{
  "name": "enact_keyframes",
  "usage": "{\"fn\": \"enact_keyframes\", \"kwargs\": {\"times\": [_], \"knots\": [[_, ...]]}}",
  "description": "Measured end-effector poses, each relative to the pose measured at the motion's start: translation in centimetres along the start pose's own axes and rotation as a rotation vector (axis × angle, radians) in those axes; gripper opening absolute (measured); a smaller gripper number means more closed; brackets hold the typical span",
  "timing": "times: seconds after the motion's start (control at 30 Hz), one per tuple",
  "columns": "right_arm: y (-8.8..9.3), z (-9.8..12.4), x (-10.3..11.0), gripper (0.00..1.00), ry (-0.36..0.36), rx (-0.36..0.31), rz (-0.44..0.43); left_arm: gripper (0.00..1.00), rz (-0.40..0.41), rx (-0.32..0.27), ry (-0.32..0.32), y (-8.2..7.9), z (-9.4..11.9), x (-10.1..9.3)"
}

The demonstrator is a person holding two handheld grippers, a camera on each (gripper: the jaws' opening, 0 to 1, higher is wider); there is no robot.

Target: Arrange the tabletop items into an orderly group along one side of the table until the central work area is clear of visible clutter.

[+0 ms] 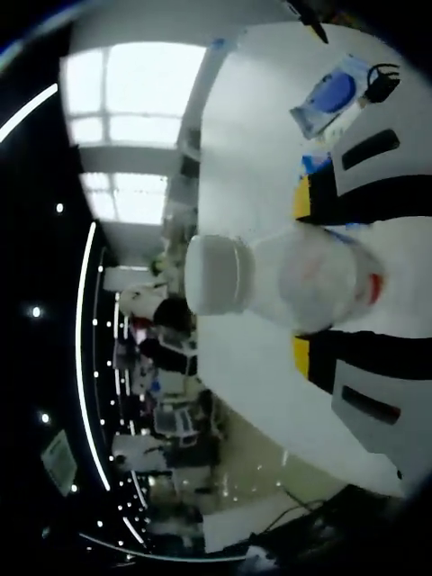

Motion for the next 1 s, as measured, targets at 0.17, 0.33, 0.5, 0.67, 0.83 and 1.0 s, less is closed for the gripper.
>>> {"fn": "enact_keyframes", "kwargs": {"times": [0.17, 0.33, 0.5, 0.67, 0.83, 1.0], "knots": [[0.0, 0.0, 0.0, 0.94, -0.005, 0.001, -0.004, 0.43, 0.011, -0.006, -0.085, -0.4, -1.1, 0.7], [0.0, -0.1, 0.1, 0.94, -0.012, 0.003, -0.006, 0.43, 0.039, -0.016, -0.156, -0.4, -1.9, 1.0], [0.1, -0.2, 0.2, 0.94, -0.019, 0.006, -0.007, 0.43, 0.031, -0.024, -0.231, -0.3, -2.9, 0.8], [0.1, -0.2, 0.3, 0.94, -0.022, 0.006, -0.010, 0.43, 0.091, -0.042, -0.305, -0.3, -3.6, 1.0], [0.2, -0.1, 0.0, 0.93, -0.014, 0.004, -0.021, 0.43, 0.100, -0.044, -0.386, 0.2, -3.9, 1.4], [0.3, -0.2, 0.0, 0.93, -0.016, 0.015, -0.019, 0.43, 0.119, -0.050, -0.433, 0.6, -3.8, 1.7]]}}
Point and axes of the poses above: the point that each gripper's makers call its tool centre point, and the gripper's own axes: z roughly backward along the fingers, x roughly to its left, y roughly out of its underside, the point moved 6 cm from there along z, roughly backward along the fingers, and after that the axes turned 4 degrees about x, right-handed, at the moved point
